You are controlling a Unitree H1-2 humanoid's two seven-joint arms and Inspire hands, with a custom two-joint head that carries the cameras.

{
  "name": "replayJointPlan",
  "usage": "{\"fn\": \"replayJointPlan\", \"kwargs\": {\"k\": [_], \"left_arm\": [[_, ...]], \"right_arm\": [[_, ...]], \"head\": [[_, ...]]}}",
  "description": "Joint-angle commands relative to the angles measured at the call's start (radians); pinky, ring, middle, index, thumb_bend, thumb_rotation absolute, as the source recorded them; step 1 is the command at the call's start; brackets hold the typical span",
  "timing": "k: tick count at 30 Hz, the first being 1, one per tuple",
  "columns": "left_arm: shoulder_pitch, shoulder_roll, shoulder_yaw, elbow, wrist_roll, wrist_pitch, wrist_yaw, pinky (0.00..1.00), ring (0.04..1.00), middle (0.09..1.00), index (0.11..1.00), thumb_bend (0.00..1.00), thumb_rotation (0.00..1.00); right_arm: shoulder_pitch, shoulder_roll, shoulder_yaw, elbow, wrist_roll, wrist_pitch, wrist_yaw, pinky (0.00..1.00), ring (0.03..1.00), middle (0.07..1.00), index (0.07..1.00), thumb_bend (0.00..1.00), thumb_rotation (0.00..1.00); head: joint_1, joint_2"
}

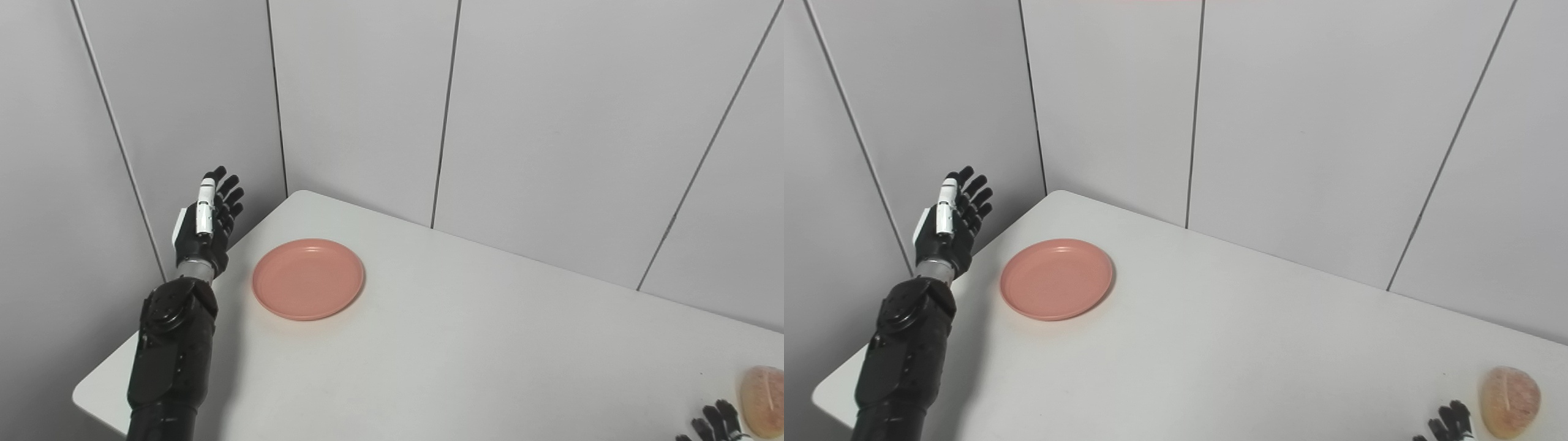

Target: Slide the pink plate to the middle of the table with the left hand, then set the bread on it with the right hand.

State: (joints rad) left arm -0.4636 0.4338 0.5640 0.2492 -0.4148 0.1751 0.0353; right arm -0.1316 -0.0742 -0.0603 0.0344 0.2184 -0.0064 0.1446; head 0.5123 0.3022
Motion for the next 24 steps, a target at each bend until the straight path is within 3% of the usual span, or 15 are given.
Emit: {"fn": "replayJointPlan", "kwargs": {"k": [1, 24], "left_arm": [[-0.022, 0.036, 0.007, -0.018, -0.008, -0.049, -0.009, 0.96, 0.922, 0.927, 0.924, 0.32, 1.0], [-0.005, 0.024, 0.032, 0.106, -0.085, -0.072, -0.033, 0.95, 0.949, 0.945, 0.929, 0.29, 1.0]], "right_arm": [[-0.006, -0.014, -0.011, 0.014, -0.004, -0.025, 0.001, 1.0, 1.0, 1.0, 1.0, 0.5, 1.0], [0.004, -0.016, -0.008, -0.021, -0.008, -0.006, -0.005, 1.0, 1.0, 1.0, 1.0, 0.55, 1.0]], "head": [[-0.001, 0.002], [0.004, 0.024]]}}
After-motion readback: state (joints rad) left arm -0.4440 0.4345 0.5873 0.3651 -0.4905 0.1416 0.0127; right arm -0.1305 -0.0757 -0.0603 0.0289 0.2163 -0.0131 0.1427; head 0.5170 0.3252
